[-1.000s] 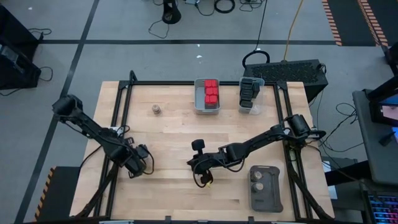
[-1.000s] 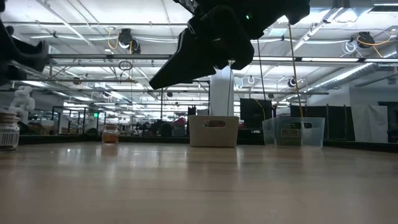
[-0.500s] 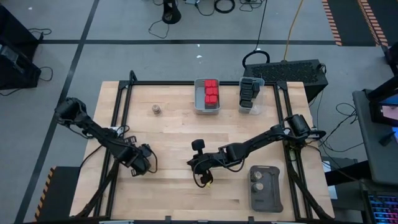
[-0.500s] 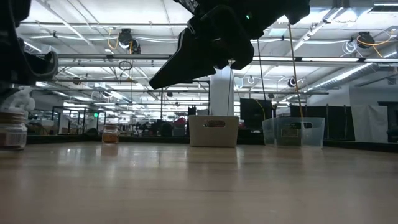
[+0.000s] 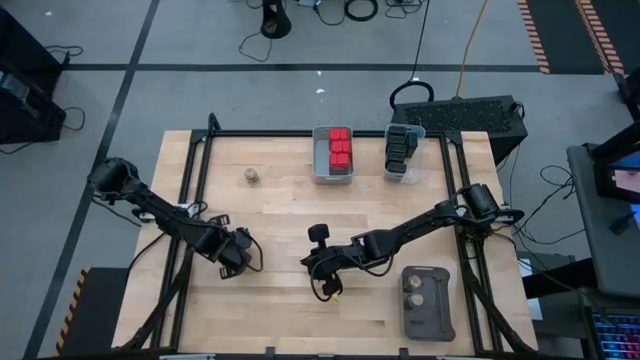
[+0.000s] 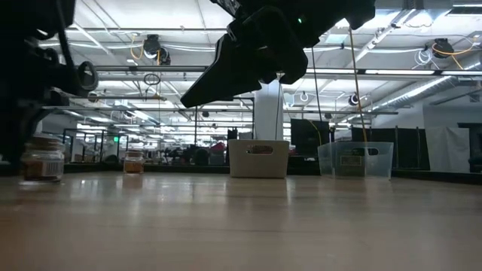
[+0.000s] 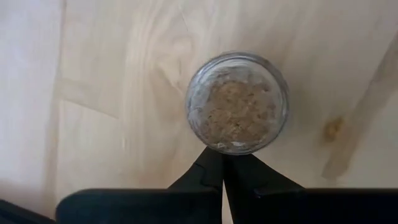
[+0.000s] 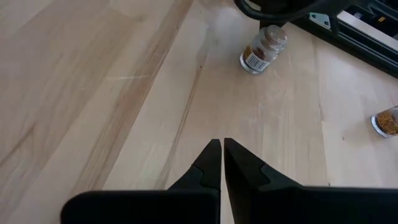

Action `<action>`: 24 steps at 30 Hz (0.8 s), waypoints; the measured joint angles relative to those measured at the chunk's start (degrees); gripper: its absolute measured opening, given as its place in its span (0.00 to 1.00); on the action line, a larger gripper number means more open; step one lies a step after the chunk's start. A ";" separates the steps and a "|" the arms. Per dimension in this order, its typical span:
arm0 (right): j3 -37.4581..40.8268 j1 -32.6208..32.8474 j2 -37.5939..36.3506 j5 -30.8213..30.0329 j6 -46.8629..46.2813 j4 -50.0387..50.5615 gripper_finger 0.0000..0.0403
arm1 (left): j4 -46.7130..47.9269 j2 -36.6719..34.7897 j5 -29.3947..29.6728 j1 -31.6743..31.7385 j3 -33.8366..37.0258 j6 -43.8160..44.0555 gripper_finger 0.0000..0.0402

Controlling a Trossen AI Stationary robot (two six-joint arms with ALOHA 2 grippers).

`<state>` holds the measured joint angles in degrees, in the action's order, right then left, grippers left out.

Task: Sort spices by type
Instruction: Put the brown seasoning bottle into the black bin

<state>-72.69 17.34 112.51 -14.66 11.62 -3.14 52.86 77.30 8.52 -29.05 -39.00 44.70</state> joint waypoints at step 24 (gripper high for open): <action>0.00 -0.06 0.00 -0.31 0.00 0.00 0.00 | -13.16 0.00 1.20 8.57 0.00 -12.69 0.02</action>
<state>-72.69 17.28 112.51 -14.97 11.62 -3.14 39.71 77.30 9.73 -20.49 -39.00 32.01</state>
